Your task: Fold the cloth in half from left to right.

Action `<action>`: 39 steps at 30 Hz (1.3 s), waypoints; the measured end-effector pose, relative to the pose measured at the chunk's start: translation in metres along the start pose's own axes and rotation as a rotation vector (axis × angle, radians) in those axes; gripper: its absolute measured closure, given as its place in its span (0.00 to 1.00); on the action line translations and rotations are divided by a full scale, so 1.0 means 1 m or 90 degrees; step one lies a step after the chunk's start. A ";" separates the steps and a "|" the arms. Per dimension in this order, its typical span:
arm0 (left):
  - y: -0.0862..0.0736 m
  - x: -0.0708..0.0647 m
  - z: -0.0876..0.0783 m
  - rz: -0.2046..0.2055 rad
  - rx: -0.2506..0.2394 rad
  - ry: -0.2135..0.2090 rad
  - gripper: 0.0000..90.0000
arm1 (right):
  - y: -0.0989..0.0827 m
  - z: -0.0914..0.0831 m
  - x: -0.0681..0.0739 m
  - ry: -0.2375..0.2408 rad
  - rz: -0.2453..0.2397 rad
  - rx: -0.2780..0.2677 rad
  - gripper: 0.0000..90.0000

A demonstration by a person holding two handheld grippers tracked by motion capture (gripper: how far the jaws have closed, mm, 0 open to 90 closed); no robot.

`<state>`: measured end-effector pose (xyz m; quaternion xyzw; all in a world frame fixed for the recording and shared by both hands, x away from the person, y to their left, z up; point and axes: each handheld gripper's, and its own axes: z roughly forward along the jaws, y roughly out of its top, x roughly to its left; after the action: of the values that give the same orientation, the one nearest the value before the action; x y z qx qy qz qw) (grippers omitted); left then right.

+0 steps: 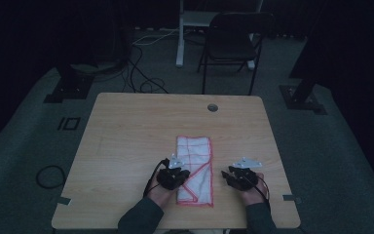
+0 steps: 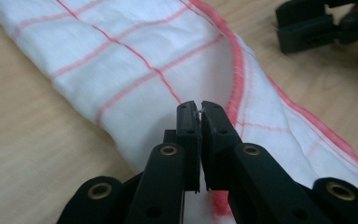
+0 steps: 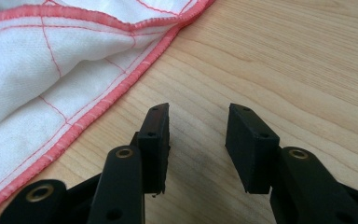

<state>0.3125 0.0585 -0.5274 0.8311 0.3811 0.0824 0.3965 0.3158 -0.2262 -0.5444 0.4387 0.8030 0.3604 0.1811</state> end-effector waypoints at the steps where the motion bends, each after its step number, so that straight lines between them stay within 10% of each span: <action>1: 0.000 0.000 0.000 0.000 0.000 0.000 0.97 | 0.000 0.000 0.000 0.000 0.000 0.000 0.66; 16: -0.013 -0.027 -0.009 0.015 -0.023 -0.097 0.91 | 0.000 0.000 0.000 -0.001 0.000 0.000 0.66; 31: -0.007 0.003 0.002 0.018 -0.027 0.022 1.00 | 0.000 0.000 0.000 -0.003 0.001 0.000 0.66; 39: -0.011 -0.011 0.006 0.039 -0.016 -0.011 1.00 | 0.000 0.000 -0.001 -0.002 0.002 0.000 0.66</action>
<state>0.3013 0.0517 -0.5378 0.8380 0.3512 0.0919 0.4074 0.3161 -0.2272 -0.5445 0.4406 0.8019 0.3602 0.1821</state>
